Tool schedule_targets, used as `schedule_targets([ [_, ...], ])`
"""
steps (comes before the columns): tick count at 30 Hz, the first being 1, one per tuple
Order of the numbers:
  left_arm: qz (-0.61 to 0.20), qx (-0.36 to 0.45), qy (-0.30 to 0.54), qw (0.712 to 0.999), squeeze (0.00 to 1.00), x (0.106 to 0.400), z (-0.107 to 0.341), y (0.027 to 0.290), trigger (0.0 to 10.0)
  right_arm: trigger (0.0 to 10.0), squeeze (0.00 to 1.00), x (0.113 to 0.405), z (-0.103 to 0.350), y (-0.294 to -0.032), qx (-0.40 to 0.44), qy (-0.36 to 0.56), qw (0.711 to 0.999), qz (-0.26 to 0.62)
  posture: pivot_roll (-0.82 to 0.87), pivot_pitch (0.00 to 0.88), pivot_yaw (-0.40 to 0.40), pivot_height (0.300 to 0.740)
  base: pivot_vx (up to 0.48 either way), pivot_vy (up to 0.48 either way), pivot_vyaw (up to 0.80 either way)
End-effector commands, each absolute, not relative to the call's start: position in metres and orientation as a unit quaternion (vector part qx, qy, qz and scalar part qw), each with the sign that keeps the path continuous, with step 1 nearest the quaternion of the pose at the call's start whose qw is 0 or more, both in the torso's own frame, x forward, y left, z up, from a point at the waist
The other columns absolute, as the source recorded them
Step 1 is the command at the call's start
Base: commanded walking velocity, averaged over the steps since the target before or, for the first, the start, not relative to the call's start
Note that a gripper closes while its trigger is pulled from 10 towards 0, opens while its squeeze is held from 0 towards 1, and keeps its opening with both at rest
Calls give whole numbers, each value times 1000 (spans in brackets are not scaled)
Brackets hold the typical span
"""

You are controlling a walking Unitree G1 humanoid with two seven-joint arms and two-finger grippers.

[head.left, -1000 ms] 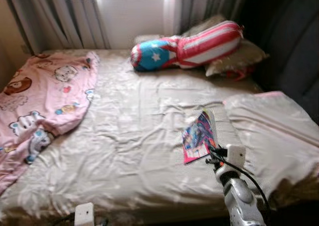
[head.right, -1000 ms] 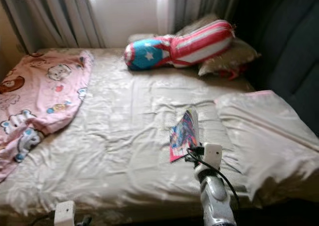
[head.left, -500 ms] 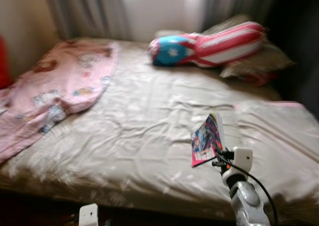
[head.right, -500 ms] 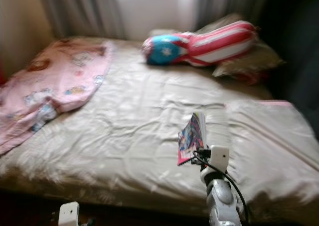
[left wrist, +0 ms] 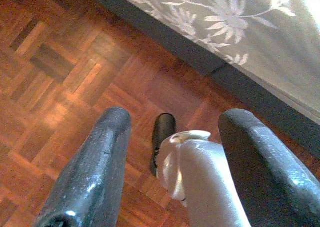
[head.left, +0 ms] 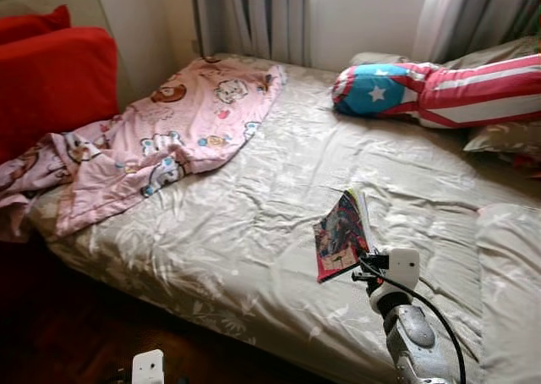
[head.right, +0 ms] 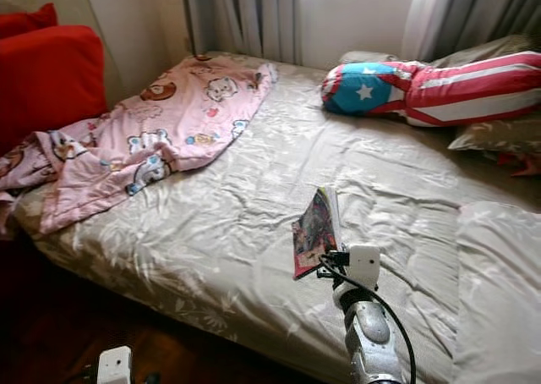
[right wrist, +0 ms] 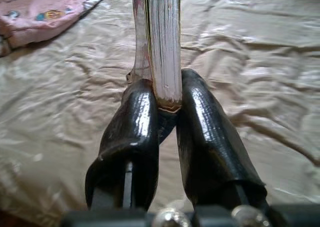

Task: Clean up the room

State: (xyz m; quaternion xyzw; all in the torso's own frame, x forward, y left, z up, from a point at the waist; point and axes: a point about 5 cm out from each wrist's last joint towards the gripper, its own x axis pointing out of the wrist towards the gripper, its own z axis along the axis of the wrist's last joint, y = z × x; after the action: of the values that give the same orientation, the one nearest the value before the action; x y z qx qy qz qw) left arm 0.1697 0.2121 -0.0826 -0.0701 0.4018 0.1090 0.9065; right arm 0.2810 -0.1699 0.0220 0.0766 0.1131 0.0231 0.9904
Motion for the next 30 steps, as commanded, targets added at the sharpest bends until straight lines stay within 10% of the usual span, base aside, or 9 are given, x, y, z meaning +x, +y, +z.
schedule_targets([
  [1,107,-73,406,905,0,166,-84,212,10000,10000,0,285,29,-172,80,92,992,18,-8,16,-52,740,0,0,0],
  [30,96,-65,403,908,0,167,-84,212,10000,10000,0,287,28,-171,74,92,993,-1,-4,0,-52,740,190,0,-227],
])
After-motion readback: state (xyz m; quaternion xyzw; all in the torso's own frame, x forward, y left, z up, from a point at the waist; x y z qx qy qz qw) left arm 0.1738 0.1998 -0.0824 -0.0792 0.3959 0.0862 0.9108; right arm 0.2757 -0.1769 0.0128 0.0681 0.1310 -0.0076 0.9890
